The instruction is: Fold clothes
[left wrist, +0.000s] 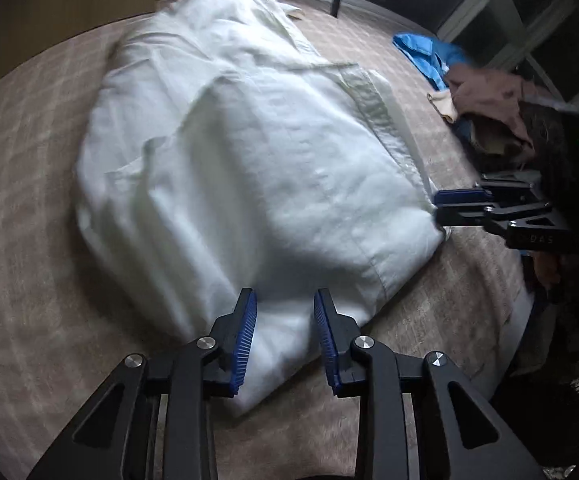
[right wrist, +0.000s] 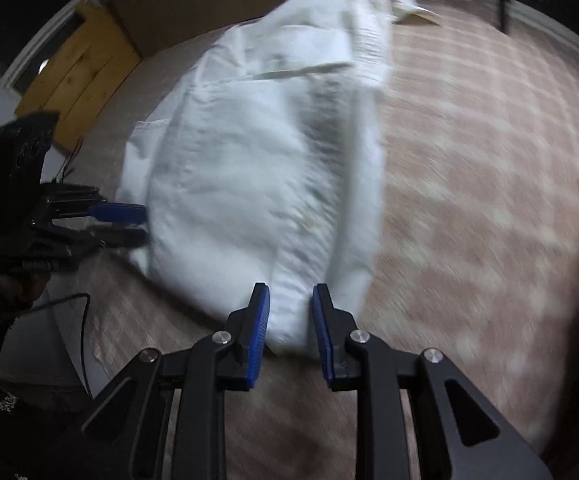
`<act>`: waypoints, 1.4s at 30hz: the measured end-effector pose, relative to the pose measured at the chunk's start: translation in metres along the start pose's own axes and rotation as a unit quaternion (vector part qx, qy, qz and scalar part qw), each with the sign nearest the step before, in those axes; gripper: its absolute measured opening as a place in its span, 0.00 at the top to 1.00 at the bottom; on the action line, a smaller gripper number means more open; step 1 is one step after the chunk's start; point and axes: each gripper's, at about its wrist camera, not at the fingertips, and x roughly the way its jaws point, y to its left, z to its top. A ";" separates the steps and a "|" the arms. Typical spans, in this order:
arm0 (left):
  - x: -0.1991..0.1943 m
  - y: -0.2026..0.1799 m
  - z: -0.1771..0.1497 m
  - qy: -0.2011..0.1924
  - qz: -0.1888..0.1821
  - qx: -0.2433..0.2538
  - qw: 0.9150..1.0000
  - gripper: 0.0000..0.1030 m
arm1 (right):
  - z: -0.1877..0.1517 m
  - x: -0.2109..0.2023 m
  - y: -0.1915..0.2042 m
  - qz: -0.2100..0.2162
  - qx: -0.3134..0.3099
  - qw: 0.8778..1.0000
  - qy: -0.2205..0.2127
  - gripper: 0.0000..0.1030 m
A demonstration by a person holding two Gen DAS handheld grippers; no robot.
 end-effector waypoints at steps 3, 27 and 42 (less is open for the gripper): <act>-0.028 0.008 -0.001 -0.017 0.028 -0.004 0.999 0.70 | -0.004 -0.030 -0.010 -0.029 0.031 0.999 -0.018 0.70; -0.120 0.079 0.148 -0.148 0.105 -0.018 0.983 0.50 | 0.169 -0.120 -0.002 -0.064 -0.017 0.973 -0.222 0.21; 0.041 0.119 0.245 -0.041 0.073 -0.003 0.996 0.53 | 0.283 0.011 -0.097 -0.038 -0.019 0.986 -0.161 0.21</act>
